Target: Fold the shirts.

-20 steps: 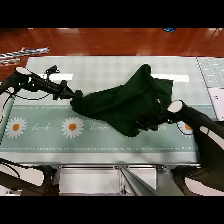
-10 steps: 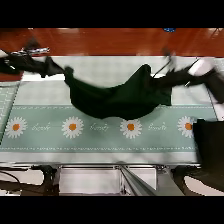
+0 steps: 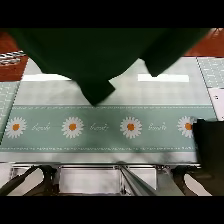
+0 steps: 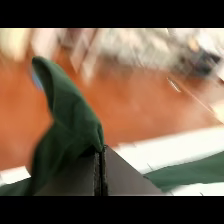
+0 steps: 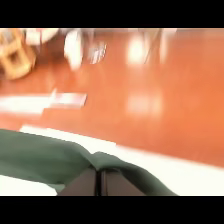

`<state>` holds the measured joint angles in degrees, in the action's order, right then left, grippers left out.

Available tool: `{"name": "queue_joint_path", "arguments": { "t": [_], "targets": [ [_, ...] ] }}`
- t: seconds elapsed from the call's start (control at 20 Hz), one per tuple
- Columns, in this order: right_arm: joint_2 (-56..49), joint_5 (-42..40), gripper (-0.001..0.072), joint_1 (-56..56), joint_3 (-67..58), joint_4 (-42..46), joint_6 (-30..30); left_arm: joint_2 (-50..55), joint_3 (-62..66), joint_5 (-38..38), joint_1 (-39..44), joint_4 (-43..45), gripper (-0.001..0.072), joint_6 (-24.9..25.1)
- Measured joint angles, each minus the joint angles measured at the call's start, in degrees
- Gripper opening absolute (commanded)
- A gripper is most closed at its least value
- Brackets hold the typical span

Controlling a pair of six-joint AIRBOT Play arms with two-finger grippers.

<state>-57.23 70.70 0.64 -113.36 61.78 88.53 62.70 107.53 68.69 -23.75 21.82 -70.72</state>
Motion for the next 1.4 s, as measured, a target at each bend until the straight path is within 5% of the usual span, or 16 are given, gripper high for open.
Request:
{"name": "queue_joint_path", "arguments": {
  "t": [0.35,0.8,1.1,1.4],
  "targets": [
    [11.9,3.8,0.0018,-0.3,-3.6,6.4,0.2,-17.4,2.8,-2.8,-4.5,11.2,0.0022,-1.3],
    [16.8,16.0,0.0018,-0.3,-1.9,8.0,2.0,-26.6,2.9,-1.9,21.4,46.8,0.0022,-9.0],
    [15.6,14.7,0.0018,-0.3,15.4,5.4,2.6,-18.8,-1.3,0.3,25.9,55.8,0.0022,-11.2],
    [5.7,2.2,0.0018,-0.3,34.8,1.1,-1.0,1.2,-5.5,-3.5,26.5,57.4,0.0022,-13.6]
  ]
}}
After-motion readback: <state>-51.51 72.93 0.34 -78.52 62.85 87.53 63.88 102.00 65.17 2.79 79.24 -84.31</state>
